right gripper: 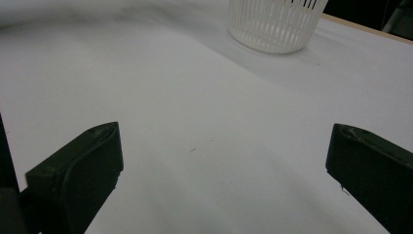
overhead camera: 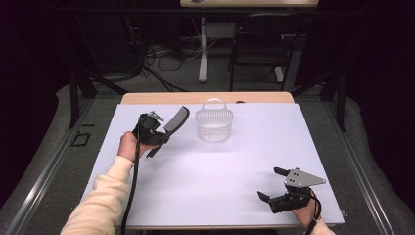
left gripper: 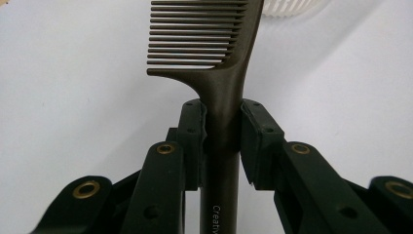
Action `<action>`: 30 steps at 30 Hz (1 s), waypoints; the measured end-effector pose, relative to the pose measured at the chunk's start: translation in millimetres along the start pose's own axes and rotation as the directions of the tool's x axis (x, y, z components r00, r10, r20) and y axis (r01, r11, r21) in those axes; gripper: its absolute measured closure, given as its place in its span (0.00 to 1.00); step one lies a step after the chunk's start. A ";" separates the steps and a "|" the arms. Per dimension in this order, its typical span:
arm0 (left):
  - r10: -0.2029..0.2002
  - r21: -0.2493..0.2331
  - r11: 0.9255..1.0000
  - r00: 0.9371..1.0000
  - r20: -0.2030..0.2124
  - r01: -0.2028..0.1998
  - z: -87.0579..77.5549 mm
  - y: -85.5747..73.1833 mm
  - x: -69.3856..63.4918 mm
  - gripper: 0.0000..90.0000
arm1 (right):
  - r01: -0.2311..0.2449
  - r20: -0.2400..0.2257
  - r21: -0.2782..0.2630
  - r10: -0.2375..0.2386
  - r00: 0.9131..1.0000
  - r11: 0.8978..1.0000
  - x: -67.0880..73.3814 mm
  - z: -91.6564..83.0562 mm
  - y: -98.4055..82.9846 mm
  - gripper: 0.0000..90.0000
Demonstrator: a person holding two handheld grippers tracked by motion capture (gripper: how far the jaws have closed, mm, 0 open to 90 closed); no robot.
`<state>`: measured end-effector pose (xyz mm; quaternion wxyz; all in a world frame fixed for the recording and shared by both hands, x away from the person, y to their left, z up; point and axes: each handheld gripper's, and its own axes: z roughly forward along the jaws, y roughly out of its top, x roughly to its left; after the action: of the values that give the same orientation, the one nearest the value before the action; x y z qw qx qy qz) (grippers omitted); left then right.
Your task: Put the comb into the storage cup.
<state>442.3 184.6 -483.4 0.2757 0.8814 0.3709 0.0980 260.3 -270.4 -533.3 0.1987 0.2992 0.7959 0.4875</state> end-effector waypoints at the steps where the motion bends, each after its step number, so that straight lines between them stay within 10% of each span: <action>1: 0.000 -0.002 1.000 1.000 0.000 0.000 -0.3 -0.4 -0.3 0.80 | -0.001 0.000 0.000 0.001 1.000 1.000 0.2 0.0 0.0 0.00; 30: -0.060 -0.156 0.986 0.998 0.006 0.061 -2.8 -19.0 -6.0 0.80 | 0.001 0.004 0.002 -0.001 1.000 1.000 -0.8 0.3 -0.4 0.00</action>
<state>425.6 192.4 -491.5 0.3467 0.8456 0.3885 0.1177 260.9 -270.9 -533.8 0.2002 0.2998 0.7962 0.4858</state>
